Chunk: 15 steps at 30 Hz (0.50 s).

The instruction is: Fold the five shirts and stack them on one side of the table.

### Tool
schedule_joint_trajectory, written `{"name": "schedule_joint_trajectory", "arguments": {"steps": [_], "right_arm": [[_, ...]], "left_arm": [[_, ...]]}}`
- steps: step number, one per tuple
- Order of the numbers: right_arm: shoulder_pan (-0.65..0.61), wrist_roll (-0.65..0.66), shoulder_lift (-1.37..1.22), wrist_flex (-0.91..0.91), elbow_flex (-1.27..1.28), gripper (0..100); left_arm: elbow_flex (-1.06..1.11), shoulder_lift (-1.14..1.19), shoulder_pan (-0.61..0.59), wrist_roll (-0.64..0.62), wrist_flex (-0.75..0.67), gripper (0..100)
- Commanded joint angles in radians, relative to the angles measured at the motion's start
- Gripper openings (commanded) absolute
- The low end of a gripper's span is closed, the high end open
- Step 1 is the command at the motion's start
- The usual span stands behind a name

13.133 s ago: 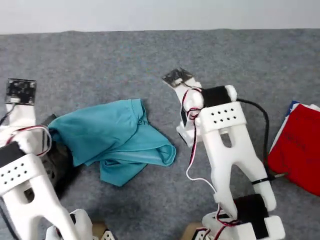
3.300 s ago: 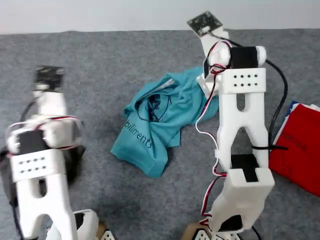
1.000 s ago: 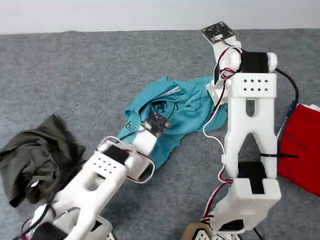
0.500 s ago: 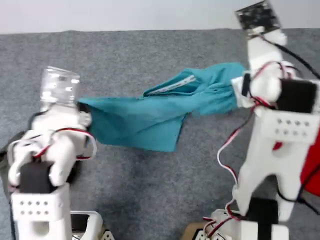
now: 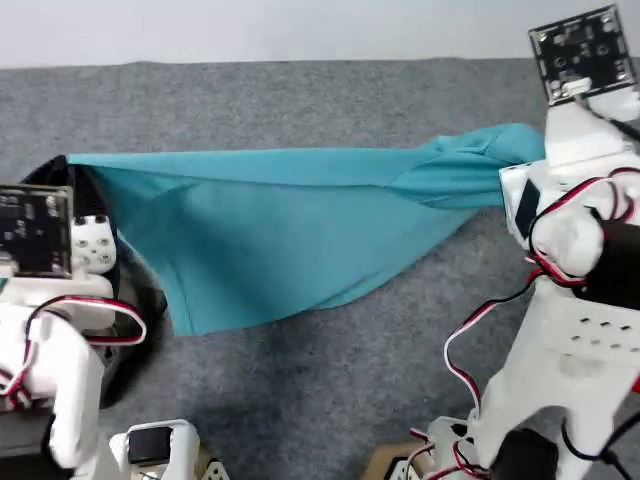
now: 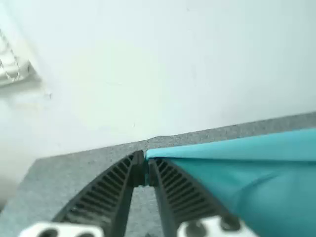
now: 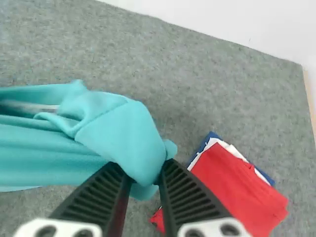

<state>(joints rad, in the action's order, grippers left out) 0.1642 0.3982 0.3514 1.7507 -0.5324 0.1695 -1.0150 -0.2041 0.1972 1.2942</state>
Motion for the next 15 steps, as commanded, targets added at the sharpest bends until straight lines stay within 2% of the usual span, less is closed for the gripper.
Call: {"name": "schedule_joint_trajectory", "arguments": {"steps": [1,3,6,8,15], "right_arm": [[0.041,-0.002,0.007,0.025,0.051,1.0],[0.041,-0.002,-0.027,0.025,0.083,1.0],[0.038,-0.005,-0.091,0.033,0.094,1.0],[0.036,-0.008,-0.119,0.033,0.091,1.0],[0.033,-0.011,-0.004,0.041,-0.114,1.0]], "left_arm": [[-0.042,-0.031,0.008,0.041,0.003,1],[-0.051,-0.075,0.031,0.055,0.026,1],[-0.050,-0.138,0.115,0.141,0.078,1],[-0.044,-0.161,0.120,0.158,0.094,1],[0.001,-0.173,-0.057,0.157,-0.055,1]]}}
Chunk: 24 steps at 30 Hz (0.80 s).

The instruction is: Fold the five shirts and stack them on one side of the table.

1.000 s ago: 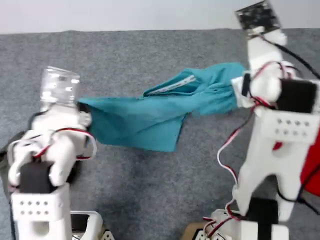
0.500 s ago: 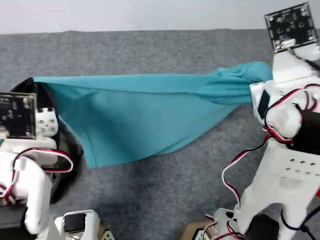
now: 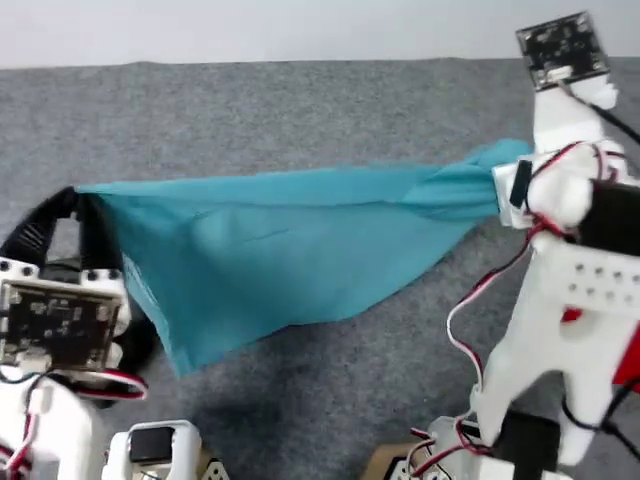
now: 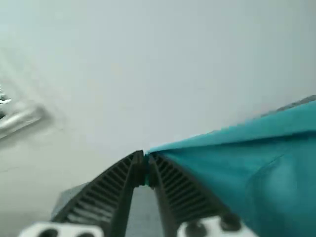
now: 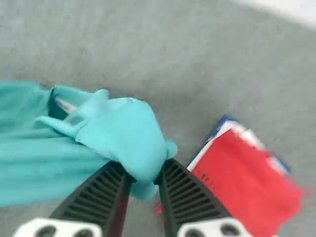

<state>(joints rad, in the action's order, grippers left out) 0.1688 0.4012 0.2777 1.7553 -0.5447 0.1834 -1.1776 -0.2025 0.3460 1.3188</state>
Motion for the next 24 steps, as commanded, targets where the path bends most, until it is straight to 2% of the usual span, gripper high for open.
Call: {"name": "schedule_joint_trajectory", "arguments": {"steps": [1,7,14,20,24], "right_arm": [[0.028,-0.018,0.090,0.031,-0.118,1.0],[0.012,-0.044,0.145,-0.028,-0.238,1.0],[-0.134,-0.040,0.105,0.036,-0.129,1.0],[-0.153,-0.040,0.038,0.033,-0.054,1.0],[-0.150,-0.040,-0.007,0.033,-0.035,1.0]], "left_arm": [[-0.013,-0.011,-0.068,0.008,-0.104,1],[0.102,-0.011,-0.138,0.008,-0.233,1],[0.119,-0.011,-0.123,0.006,-0.196,1],[0.160,-0.002,0.144,0.006,0.124,1],[0.349,-0.002,0.287,-0.069,0.153,1]]}}
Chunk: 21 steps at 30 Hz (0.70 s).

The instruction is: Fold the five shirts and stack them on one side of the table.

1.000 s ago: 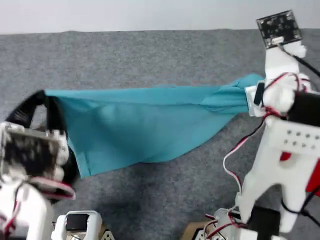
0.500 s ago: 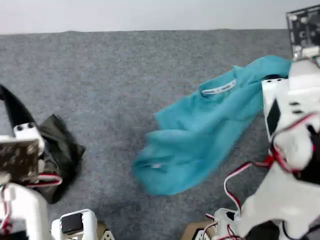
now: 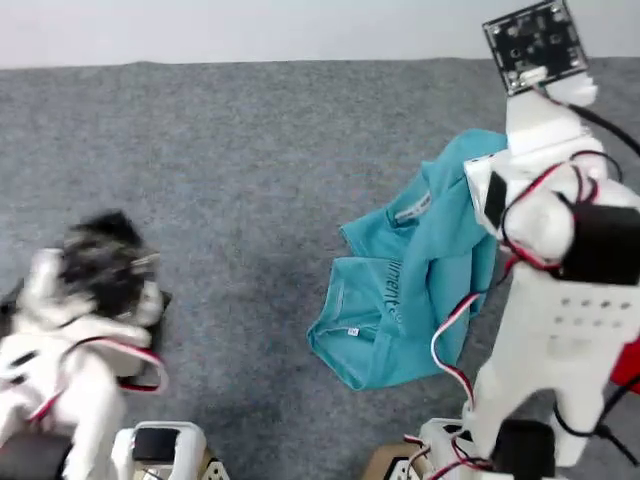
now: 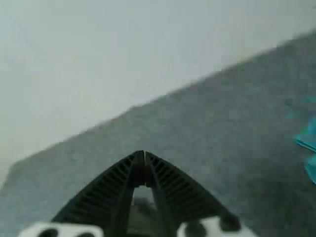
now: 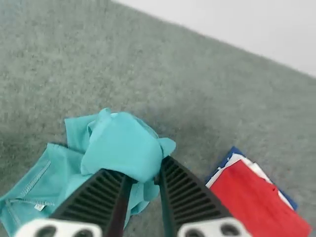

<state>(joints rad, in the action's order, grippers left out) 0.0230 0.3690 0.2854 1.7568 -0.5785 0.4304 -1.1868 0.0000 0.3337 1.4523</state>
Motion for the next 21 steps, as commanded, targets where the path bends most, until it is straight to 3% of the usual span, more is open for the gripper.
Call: {"name": "schedule_joint_trajectory", "arguments": {"steps": [1,11,16,21], "right_arm": [[-0.002,-0.008,-0.028,0.031,0.003,1.0],[0.174,-0.008,-0.202,0.007,0.000,1.0],[0.278,-0.008,-0.232,-0.005,0.000,1.0],[0.314,-0.006,-0.234,-0.005,0.002,1.0]], "left_arm": [[0.163,0.008,0.106,-0.084,0.002,1],[0.565,0.037,0.465,-0.203,-0.293,1],[0.585,0.242,0.517,-0.201,-0.463,1],[0.475,0.505,0.582,-0.201,-0.601,1]]}}
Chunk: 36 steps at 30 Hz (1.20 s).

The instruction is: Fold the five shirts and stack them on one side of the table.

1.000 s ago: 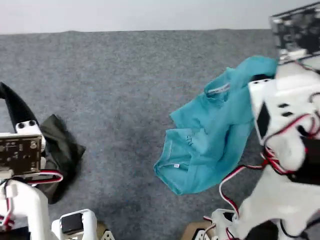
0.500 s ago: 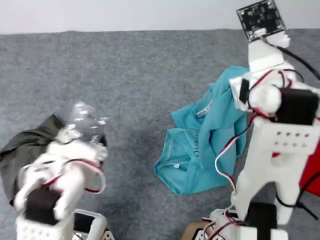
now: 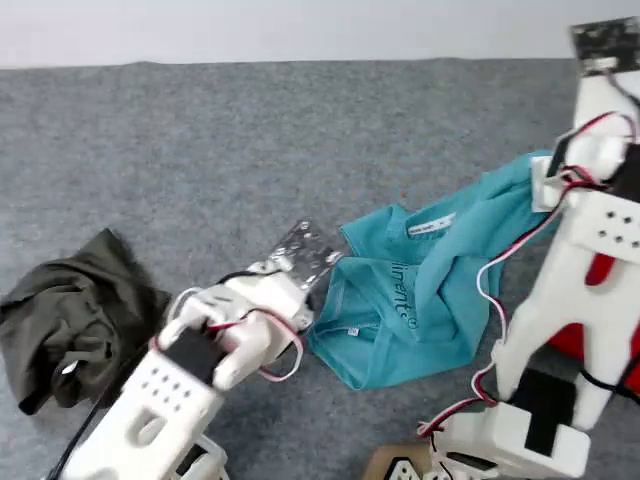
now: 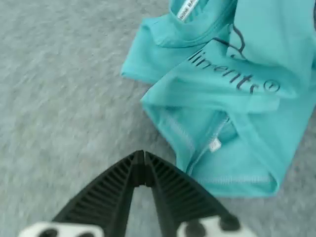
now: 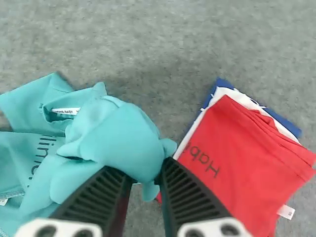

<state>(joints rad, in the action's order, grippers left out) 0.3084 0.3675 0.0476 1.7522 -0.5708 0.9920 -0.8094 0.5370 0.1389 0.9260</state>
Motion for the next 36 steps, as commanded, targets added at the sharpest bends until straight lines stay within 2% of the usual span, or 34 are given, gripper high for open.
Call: {"name": "schedule_joint_trajectory", "arguments": {"steps": [1,7,12,15,27,31,36], "right_arm": [[0.028,-0.005,0.004,-0.001,-0.006,1.0],[0.028,-0.005,0.002,-0.001,-0.005,1.0],[0.028,-0.005,0.002,-0.001,-0.005,1.0],[0.028,-0.005,0.002,-0.001,-0.005,1.0],[0.028,-0.005,0.002,-0.001,-0.005,1.0],[0.028,-0.005,0.002,-0.001,-0.005,1.0],[0.028,-0.005,0.002,-0.001,-0.005,1.0]], "left_arm": [[-0.117,0.186,0.068,-0.006,-0.087,1],[-0.321,0.506,0.161,-0.006,-0.097,1],[-0.467,0.692,0.199,-0.006,-0.057,15],[-0.536,0.778,0.222,-0.006,-0.012,20],[-0.822,1.114,0.275,-0.005,0.071,23],[-0.947,1.215,0.275,-0.005,0.152,21],[-1.044,1.274,0.270,-0.003,0.203,0]]}}
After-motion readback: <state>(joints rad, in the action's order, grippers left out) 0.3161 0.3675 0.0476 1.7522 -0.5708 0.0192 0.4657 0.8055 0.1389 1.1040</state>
